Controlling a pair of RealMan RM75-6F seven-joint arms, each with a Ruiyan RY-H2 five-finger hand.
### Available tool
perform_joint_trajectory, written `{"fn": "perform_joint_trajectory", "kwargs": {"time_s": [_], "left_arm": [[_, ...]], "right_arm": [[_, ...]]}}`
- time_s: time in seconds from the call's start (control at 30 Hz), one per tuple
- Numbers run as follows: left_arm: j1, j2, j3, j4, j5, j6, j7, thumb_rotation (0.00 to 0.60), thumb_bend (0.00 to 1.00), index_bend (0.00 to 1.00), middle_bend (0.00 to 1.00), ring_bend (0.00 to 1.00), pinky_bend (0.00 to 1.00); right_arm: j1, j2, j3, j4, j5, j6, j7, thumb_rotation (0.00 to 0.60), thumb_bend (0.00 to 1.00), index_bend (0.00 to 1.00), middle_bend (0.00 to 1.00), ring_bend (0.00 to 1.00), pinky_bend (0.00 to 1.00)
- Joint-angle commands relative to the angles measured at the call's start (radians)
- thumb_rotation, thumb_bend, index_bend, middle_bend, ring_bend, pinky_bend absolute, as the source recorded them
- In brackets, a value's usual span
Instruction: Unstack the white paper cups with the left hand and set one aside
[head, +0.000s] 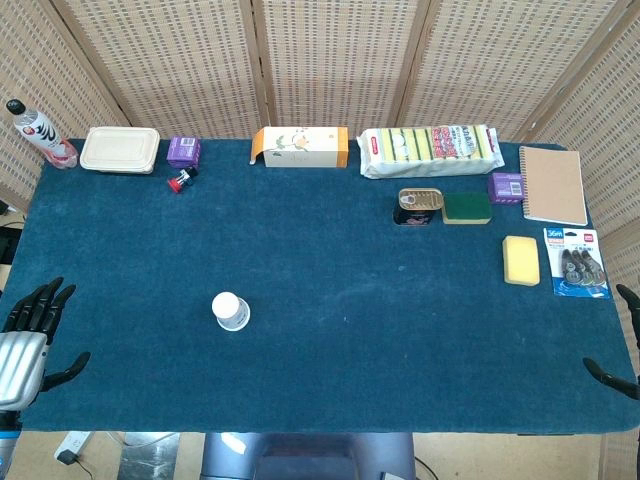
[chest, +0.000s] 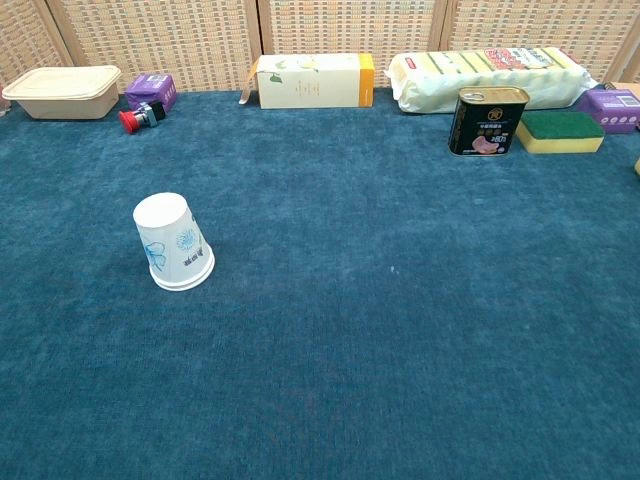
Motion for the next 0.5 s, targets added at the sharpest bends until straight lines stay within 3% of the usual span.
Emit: {"fn": "perform_joint_trajectory", "kwargs": {"time_s": [0.03,0.3,0.5], "left_arm": [[0.012,-0.013,-0.007,0.011,0.028,-0.001,0.018,0.600,0.22,0.00,0.00,0.00,0.08],[-0.027,0.001,-0.034,0.011,0.072,-0.083,-0.043,0.600,0.22,0.00,0.00,0.00,0.08],[-0.167,0.044,-0.097,-0.040,-0.004,-0.322,-0.030,0.600,0.22,0.00,0.00,0.00,0.08]], "right_arm": [[0.000,0.002,-0.001,-0.003,0.003,-0.003,-0.001,0.600,0.01,0.09,0.00,0.00,0.00],[0.000,0.009,-0.003,-0.011,0.005,-0.012,0.005,0.600,0.01,0.09,0.00,0.00,0.00],[0.002,0.012,-0.001,-0.016,0.011,-0.020,0.007,0.600,0.01,0.09,0.00,0.00,0.00]]}}
